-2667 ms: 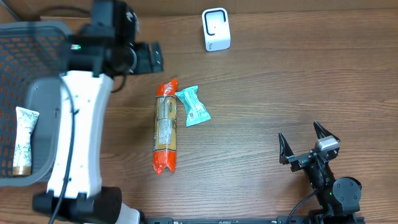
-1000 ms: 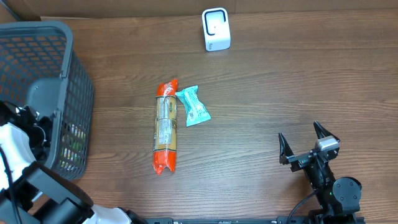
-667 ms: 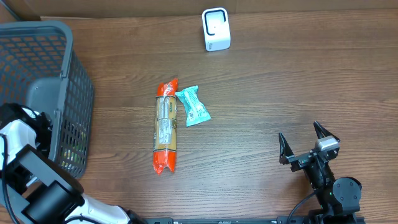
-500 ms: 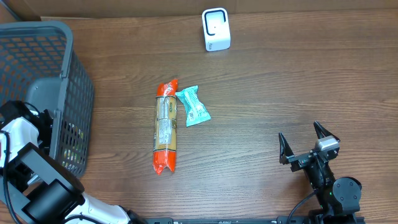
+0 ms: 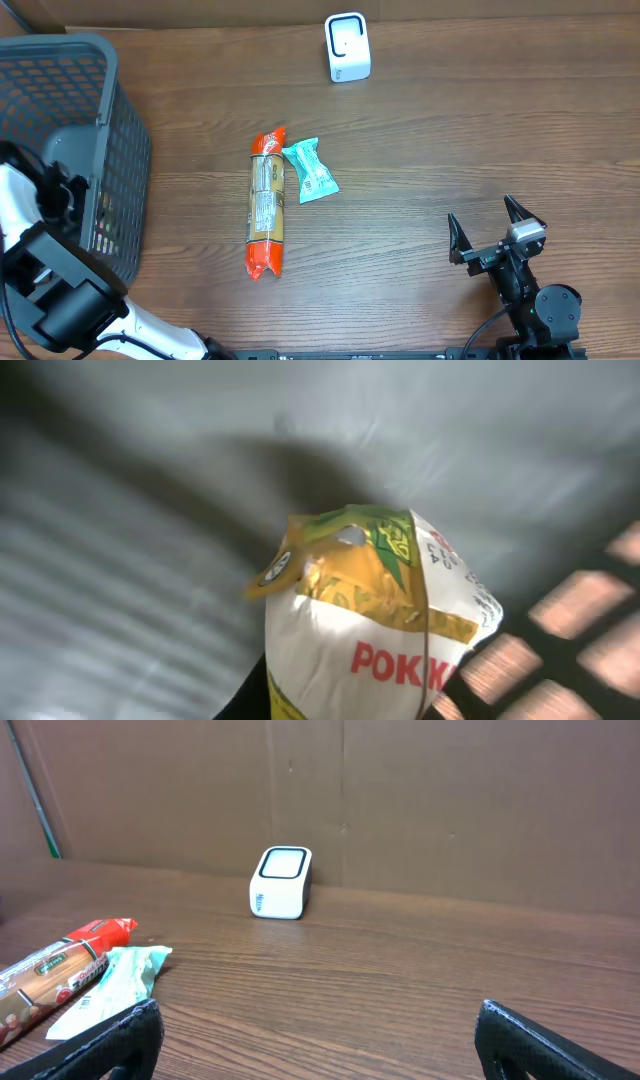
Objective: Scan the item barcode
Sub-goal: 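Reach the left gripper into the basket and grasp the green-yellow pouch, then lift the green-yellow pouch out and place it left of the pack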
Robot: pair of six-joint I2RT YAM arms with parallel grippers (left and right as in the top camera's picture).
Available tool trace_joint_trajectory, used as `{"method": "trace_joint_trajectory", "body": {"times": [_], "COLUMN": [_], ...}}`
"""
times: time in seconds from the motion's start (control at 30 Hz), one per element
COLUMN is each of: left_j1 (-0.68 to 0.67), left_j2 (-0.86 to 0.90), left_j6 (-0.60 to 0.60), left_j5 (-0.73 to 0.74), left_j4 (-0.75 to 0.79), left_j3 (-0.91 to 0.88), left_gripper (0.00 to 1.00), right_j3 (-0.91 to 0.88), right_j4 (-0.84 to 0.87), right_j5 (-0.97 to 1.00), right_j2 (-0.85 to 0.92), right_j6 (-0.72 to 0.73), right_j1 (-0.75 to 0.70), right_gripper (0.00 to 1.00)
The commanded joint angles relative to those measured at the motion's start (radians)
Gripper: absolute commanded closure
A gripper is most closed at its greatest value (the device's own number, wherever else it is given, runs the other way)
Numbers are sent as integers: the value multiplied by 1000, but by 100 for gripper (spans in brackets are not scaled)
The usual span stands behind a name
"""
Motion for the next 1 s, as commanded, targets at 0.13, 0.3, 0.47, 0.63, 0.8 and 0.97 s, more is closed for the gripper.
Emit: {"method": "trace_joint_trajectory", "body": {"times": [0.13,0.3,0.47,0.63,0.8,0.97], "left_j1": [-6,-18,-65,-155,-293,-442], "left_j2": [-19,-19,-42,-130,-214,-219], "left_j6": [-66,-70,-69,-68,-30,-28], "left_j5": [71,159,185,185,180,139], "left_j4": [-186,-314,-435,-481,-523,-569], "left_j3": [444,735,998,1143,1147,1079], "left_gripper": [94,95,96,96,96,96], "right_j3": [-11,-11,-11,-11,-11,-11], "right_j4": [5,5,5,5,5,5], "right_j5": [10,10,10,10,10,10], "right_j2": [-10,-10,-10,-10,-10,-10], "right_j6": [-1,-1,-1,-1,-1,-1], "right_j1": [5,5,5,5,5,5], "right_gripper": [0,0,0,0,0,0]}}
